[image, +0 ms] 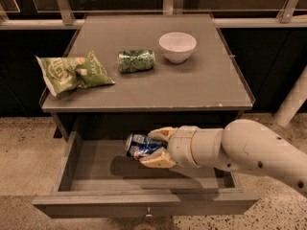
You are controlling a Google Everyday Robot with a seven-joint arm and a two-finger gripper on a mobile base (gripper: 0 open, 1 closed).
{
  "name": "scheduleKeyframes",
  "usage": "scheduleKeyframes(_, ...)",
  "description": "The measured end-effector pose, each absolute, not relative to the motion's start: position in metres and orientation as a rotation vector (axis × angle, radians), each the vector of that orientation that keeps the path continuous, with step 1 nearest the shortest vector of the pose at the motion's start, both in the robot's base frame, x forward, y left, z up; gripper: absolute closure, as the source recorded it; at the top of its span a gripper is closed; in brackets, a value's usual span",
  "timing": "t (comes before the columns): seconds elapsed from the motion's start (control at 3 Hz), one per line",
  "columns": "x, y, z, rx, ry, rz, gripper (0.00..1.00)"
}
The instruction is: Pick pepsi can from top drawer and place on counter
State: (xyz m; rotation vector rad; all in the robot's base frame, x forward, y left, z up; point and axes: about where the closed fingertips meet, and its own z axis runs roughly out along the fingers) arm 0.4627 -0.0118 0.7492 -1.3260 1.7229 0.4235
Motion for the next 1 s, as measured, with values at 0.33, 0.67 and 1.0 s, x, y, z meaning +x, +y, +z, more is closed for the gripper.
scheduleKeyframes(0.33, 0.466, -0.013, 0.780, -1.344, 1.673, 0.434, 1.00)
scheduleKeyframes(0.67, 0.470, -0.022, 0.838, -1.362, 1.644, 0.384, 1.00)
scheduleKeyframes(1.0, 0.475, -0.038, 0.892, -1.346, 1.639, 0.294, 1.00)
